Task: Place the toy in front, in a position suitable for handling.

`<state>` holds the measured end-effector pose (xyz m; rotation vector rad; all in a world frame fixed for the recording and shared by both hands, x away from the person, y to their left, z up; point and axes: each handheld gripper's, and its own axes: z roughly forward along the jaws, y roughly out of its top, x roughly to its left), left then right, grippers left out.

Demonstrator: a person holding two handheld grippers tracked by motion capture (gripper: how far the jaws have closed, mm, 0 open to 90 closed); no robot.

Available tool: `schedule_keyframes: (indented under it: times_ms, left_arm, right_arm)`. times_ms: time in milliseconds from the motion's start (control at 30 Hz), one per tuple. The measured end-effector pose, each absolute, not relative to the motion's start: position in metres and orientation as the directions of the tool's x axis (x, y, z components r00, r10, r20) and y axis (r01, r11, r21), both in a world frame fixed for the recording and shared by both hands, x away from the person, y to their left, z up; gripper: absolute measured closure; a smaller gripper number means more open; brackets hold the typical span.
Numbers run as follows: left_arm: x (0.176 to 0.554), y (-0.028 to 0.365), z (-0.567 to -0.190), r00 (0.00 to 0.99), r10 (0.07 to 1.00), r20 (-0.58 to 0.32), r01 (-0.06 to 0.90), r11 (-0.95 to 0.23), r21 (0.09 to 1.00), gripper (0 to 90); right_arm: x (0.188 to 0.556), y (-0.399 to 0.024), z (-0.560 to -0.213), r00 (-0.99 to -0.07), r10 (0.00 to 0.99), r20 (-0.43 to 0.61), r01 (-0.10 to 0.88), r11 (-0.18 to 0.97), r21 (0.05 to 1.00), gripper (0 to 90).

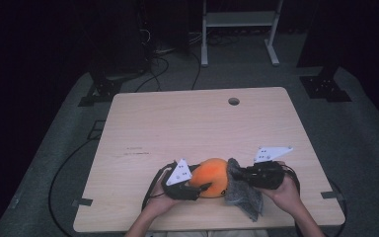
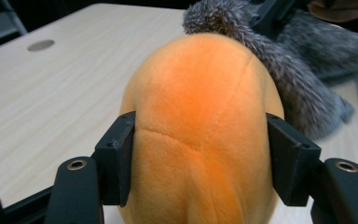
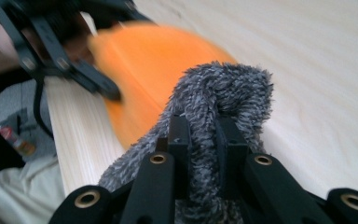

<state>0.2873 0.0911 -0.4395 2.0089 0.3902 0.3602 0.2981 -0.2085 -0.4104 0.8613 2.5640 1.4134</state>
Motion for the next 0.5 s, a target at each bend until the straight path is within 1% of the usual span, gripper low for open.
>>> schedule_keyframes:
  times_ms: [67, 100, 167, 233, 300, 333, 400, 433, 500]
  left_arm:
    - [0.285, 0.094, -0.44, 0.907, 0.41, 0.094, 0.107, -0.442, 0.891, 34.7]
    - [0.284, 0.093, -0.439, 0.907, 0.409, 0.098, 0.104, -0.445, 0.89, 34.7]
    - [0.283, 0.092, -0.439, 0.911, 0.399, 0.106, 0.095, -0.451, 0.888, 34.4]
    - [0.283, 0.091, -0.438, 0.916, 0.393, 0.084, 0.111, -0.448, 0.887, 31.1]
    - [0.285, 0.092, -0.434, 0.922, 0.387, 0.027, 0.155, -0.431, 0.889, 22.8]
    - [0.287, 0.093, -0.432, 0.925, 0.378, -0.034, 0.197, -0.401, 0.895, 17.2]
    - [0.293, 0.096, -0.427, 0.915, 0.377, -0.142, 0.279, -0.337, 0.899, 12.3]
    - [0.295, 0.095, -0.427, 0.907, 0.385, -0.169, 0.306, -0.331, 0.892, 12.3]
    - [0.297, 0.09, -0.431, 0.895, 0.415, -0.166, 0.332, -0.368, 0.869, 14.8]
  right_arm:
    - [0.299, -0.213, -0.413, -0.829, 0.523, 0.199, 0.453, 0.416, 0.789, 78.3]
    - [0.297, -0.213, -0.411, -0.83, 0.52, 0.201, 0.448, 0.407, 0.796, 78.3]
    - [0.294, -0.21, -0.402, -0.843, 0.501, 0.198, 0.42, 0.379, 0.825, 78.3]
    - [0.292, -0.203, -0.394, -0.86, 0.474, 0.186, 0.389, 0.376, 0.841, 78.2]
    - [0.292, -0.195, -0.396, -0.868, 0.468, 0.166, 0.385, 0.423, 0.82, 78.1]
    - [0.293, -0.193, -0.401, -0.875, 0.456, 0.166, 0.389, 0.455, 0.801, 78.1]
    - [0.293, -0.192, -0.406, -0.88, 0.443, 0.171, 0.394, 0.48, 0.784, 78.1]
    - [0.292, -0.194, -0.406, -0.879, 0.444, 0.175, 0.398, 0.48, 0.782, 78.0]
    - [0.291, -0.196, -0.405, -0.878, 0.445, 0.174, 0.398, 0.481, 0.781, 77.9]
